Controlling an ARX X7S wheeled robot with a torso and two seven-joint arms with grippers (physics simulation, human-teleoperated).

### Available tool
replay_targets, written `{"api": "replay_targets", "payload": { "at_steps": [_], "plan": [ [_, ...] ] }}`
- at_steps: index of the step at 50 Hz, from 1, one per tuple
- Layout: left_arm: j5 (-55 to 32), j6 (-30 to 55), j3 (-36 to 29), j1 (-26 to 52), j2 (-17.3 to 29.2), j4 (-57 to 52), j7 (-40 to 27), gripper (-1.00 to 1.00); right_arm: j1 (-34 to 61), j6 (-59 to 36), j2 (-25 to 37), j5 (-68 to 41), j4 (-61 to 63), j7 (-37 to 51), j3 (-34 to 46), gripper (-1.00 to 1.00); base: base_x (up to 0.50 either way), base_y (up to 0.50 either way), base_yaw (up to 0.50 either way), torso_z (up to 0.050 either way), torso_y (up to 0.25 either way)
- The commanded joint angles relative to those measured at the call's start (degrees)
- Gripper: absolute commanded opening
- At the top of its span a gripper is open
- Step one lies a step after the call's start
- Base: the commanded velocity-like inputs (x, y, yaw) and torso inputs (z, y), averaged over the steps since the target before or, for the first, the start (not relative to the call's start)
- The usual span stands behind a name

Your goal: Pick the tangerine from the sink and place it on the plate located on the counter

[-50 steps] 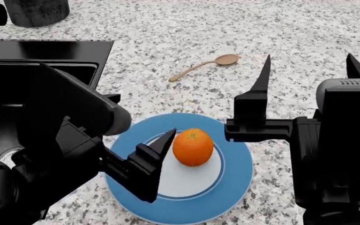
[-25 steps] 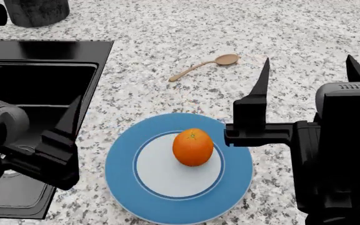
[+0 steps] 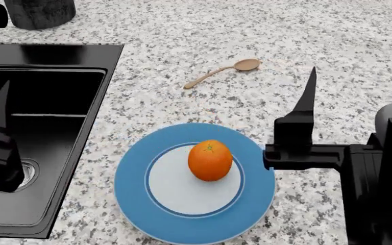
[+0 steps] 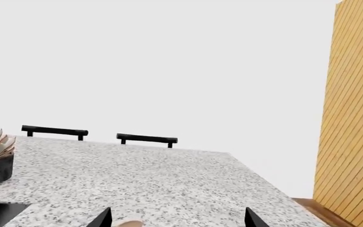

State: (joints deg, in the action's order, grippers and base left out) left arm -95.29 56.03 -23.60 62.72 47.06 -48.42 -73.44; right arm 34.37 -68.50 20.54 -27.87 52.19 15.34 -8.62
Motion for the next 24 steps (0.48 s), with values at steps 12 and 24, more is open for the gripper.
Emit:
{"api": "replay_targets", "payload": {
  "at_steps": [12, 24],
  "plan": [
    [-3.14, -1.47, 0.05, 2.01, 1.72, -1.71, -3.84, 1.0, -1.66, -3.7, 1.28, -3.0, 5.49, -0.01, -5.95, 1.0, 0.0, 0.0, 0.0, 0.0, 0.0],
    [-8.56, -1.52, -1.58, 6.01, 2.07, -4.5, -10.33, 1.0, -7.09, 4.62, 12.84, -25.78, 7.73, 17.93, -10.18, 1.0, 0.0, 0.0, 0.0, 0.0, 0.0]
  ]
}}
